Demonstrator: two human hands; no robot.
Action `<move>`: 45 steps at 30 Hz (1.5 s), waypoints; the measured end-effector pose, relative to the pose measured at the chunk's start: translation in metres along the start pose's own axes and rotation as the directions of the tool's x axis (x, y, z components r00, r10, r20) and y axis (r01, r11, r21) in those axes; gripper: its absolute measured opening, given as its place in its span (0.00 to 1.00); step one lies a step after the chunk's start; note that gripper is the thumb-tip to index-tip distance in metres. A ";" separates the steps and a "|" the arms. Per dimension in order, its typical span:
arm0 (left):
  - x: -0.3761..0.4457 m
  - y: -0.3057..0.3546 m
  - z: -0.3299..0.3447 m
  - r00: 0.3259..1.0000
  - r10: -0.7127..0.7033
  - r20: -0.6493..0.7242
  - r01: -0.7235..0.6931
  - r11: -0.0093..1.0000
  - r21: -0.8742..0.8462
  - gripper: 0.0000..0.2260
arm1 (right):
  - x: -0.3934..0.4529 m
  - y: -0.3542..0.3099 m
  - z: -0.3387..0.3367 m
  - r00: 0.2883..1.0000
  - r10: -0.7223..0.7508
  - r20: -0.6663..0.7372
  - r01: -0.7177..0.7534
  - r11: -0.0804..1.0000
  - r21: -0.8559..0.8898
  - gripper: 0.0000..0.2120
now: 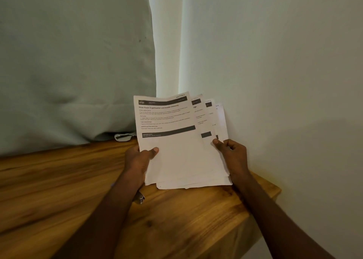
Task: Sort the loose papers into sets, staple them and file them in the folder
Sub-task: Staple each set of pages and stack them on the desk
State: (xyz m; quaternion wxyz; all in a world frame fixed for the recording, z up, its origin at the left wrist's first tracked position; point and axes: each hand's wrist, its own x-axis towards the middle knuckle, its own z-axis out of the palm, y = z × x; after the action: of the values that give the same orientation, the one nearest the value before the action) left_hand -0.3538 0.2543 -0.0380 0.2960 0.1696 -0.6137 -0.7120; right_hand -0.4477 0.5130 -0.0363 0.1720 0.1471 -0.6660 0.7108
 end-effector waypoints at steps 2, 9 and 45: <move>0.001 -0.001 -0.001 1.000 -0.006 -0.003 0.006 1.000 -0.001 0.09 | -0.001 0.000 0.000 1.000 0.004 -0.008 -0.004 1.000 0.006 0.17; 0.001 0.000 -0.002 0.999 -0.023 -0.033 0.022 0.999 -0.029 0.08 | 0.000 -0.001 0.000 0.999 -0.015 -0.034 0.014 1.000 -0.018 0.15; -0.008 0.008 -0.001 0.979 -0.077 0.191 0.066 0.996 0.066 0.13 | -0.001 -0.002 0.000 0.997 -0.003 0.082 0.006 0.999 -0.033 0.07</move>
State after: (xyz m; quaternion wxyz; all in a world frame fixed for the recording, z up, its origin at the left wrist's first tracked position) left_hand -0.3454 0.2576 -0.0318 0.2040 0.1304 -0.6539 -0.7168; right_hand -0.4453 0.5135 -0.0350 0.1484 0.1747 -0.6840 0.6926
